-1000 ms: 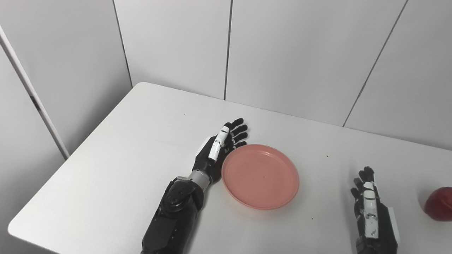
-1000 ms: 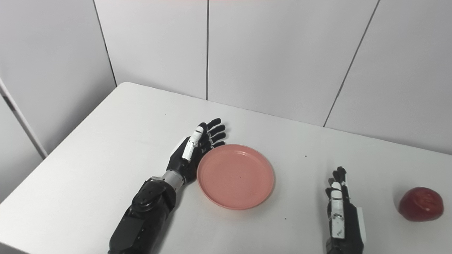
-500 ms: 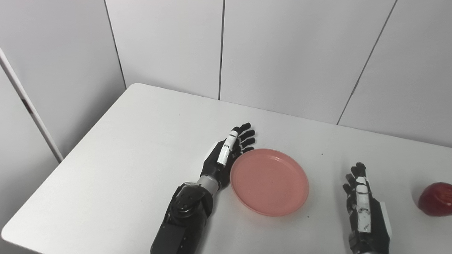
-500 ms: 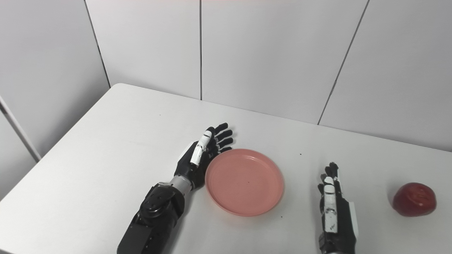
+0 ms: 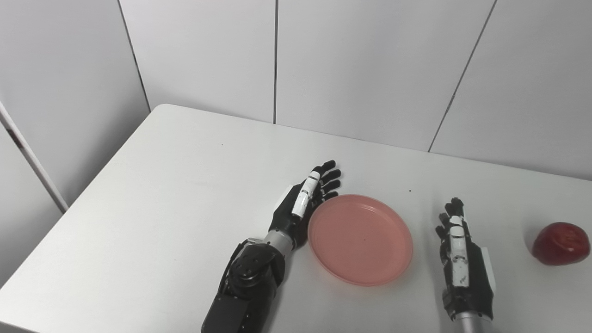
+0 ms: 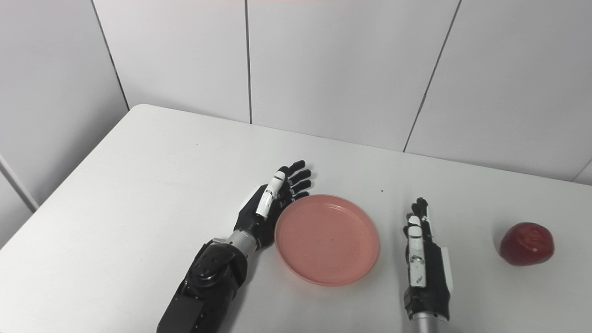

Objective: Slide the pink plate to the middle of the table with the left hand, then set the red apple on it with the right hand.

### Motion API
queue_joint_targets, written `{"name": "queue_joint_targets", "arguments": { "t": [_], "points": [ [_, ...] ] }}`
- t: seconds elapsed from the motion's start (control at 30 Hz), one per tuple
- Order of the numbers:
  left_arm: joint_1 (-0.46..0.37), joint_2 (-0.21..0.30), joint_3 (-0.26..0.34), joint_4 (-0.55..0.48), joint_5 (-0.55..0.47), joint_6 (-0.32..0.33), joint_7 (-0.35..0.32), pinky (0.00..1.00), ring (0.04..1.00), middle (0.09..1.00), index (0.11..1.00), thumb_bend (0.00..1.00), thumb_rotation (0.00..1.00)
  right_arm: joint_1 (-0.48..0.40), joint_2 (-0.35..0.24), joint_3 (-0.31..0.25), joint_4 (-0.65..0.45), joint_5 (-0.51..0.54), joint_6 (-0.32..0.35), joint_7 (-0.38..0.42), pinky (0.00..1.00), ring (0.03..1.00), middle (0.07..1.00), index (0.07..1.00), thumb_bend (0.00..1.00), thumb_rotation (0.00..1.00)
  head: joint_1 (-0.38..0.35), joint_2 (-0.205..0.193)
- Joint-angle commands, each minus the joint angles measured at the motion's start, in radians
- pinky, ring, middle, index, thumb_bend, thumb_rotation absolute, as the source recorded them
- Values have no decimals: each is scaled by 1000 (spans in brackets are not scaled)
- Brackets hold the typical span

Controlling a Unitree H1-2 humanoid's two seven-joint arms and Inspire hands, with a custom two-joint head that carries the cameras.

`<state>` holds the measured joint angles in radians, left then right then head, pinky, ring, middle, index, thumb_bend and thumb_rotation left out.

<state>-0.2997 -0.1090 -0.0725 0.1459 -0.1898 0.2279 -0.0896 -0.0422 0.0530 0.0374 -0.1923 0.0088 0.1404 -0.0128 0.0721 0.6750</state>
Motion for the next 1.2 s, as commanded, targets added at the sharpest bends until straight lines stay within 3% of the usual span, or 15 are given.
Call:
{"name": "queue_joint_targets", "arguments": {
  "t": [0.0,0.37,1.17],
  "points": [
    [13,-14,-9,-8,7,45,4,922,928,921,898,347,1000,-31,9,6,-37,-7,-2,-2,1000,1000,1000,1000,238,1000,-5,2],
    [25,-14,-15,-26,23,41,6,935,945,940,919,359,1000,-40,9,15,-30,-12,-2,-2,1000,1000,1000,1000,239,1000,-41,16],
    [51,10,-2,-36,73,-61,4,964,967,966,945,363,1000,-58,14,-1,-55,-28,0,-22,1000,1000,999,1000,264,1000,-135,29]
  ]
}}
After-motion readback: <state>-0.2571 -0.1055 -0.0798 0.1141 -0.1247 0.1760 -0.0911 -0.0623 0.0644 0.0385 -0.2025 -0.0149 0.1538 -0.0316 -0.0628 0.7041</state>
